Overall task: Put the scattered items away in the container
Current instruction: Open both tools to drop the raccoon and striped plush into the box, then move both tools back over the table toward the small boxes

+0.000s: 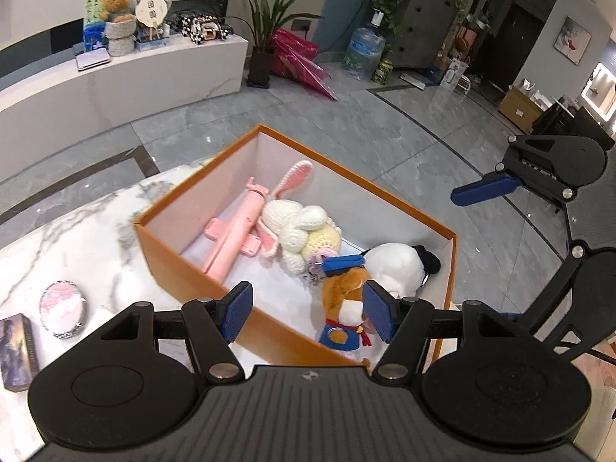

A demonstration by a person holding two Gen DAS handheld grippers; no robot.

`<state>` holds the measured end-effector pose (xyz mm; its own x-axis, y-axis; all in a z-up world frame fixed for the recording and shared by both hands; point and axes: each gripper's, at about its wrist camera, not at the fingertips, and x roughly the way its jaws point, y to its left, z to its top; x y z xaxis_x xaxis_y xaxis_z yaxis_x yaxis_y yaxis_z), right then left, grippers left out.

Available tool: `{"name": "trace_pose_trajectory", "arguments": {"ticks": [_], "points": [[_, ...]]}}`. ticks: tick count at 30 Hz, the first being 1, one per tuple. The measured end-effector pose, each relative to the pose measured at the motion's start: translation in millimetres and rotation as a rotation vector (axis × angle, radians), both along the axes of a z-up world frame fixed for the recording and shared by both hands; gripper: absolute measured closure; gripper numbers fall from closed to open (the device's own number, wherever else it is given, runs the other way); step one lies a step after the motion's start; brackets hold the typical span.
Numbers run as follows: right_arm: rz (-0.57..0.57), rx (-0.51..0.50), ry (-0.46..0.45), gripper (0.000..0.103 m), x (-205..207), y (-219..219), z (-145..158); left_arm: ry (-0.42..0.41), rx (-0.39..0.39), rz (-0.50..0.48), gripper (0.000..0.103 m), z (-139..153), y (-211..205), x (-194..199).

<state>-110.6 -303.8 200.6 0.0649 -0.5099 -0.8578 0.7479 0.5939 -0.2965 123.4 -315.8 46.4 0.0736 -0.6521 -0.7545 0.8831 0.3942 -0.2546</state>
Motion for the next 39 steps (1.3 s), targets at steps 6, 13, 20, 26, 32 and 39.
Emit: {"name": "trace_pose_trajectory", "arguments": {"ticks": [6, 13, 20, 26, 32, 39], "points": [[0.040, -0.015, 0.004, 0.006, 22, 8, 10, -0.011, -0.021, 0.025, 0.029, 7, 21, 8], [0.074, -0.014, 0.003, 0.006, 49, 15, 11, -0.030, -0.018, 0.046, 0.029, 6, 49, 19], [0.116, 0.007, 0.010, 0.006, 73, 17, 1, -0.044, -0.017, 0.098, 0.029, 5, 84, 41], [0.146, 0.034, 0.014, 0.006, 92, 14, -15, -0.030, -0.008, 0.141, 0.028, -7, 113, 61], [0.178, 0.048, -0.016, 0.006, 112, 10, -34, -0.011, 0.023, 0.170, 0.028, -28, 141, 76], [0.258, 0.099, -0.002, 0.006, 127, 18, -68, 0.000, 0.038, 0.216, 0.028, -44, 179, 97]]}}
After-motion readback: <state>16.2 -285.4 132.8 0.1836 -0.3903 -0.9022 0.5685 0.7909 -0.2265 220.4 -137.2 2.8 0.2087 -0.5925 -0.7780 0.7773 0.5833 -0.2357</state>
